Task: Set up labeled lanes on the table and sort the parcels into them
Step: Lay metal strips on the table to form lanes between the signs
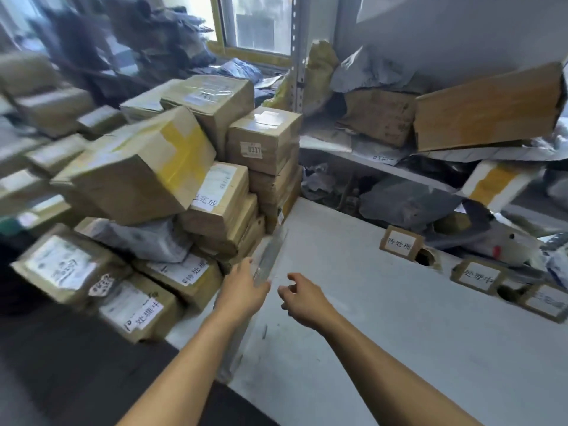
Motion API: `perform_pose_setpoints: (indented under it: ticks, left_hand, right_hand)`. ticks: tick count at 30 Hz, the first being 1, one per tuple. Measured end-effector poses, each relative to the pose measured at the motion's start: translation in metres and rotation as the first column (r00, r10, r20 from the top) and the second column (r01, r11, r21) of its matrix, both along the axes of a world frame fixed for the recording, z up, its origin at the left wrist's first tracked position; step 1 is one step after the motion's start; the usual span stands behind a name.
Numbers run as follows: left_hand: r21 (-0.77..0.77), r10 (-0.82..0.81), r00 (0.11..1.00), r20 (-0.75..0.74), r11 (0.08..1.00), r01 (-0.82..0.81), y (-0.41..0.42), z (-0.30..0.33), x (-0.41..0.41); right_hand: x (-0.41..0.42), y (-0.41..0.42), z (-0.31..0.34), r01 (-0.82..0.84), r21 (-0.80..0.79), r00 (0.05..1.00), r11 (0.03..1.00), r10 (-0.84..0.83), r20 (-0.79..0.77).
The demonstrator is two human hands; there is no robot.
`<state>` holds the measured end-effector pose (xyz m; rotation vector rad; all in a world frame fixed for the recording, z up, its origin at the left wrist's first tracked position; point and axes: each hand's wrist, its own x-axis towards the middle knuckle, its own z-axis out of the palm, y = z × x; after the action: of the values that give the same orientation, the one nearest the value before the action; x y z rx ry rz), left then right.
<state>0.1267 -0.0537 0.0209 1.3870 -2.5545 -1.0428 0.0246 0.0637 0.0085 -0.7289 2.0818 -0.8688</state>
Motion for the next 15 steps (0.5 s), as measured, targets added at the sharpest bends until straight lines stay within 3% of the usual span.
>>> perform_pose_setpoints:
  ticks: [2, 5, 10, 15]
  left_hand:
    - [0.147, -0.015, 0.997, 0.075, 0.989, 0.003, -0.002, -0.016, 0.018]
    - [0.260, -0.073, 0.996, 0.049, 0.964, 0.058, 0.001, -0.035, 0.038]
    - [0.179, -0.074, 0.997, -0.036, 0.981, 0.079, 0.005, -0.042, 0.049]
    - [0.101, -0.062, 0.994, -0.092, 0.992, 0.071, 0.005, -0.031, 0.050]
  right_hand:
    - [0.019, -0.006, -0.009, -0.014, 0.035, 0.995, 0.999, 0.010, 0.103]
    - [0.036, -0.012, -0.019, -0.002, 0.047, 0.973, 0.999, -0.009, 0.232]
    - [0.053, -0.020, -0.024, 0.013, -0.010, 0.926, 1.000, -0.009, 0.378]
    - [0.056, -0.022, -0.025, 0.031, -0.031, 0.913, 0.999, -0.016, 0.408]
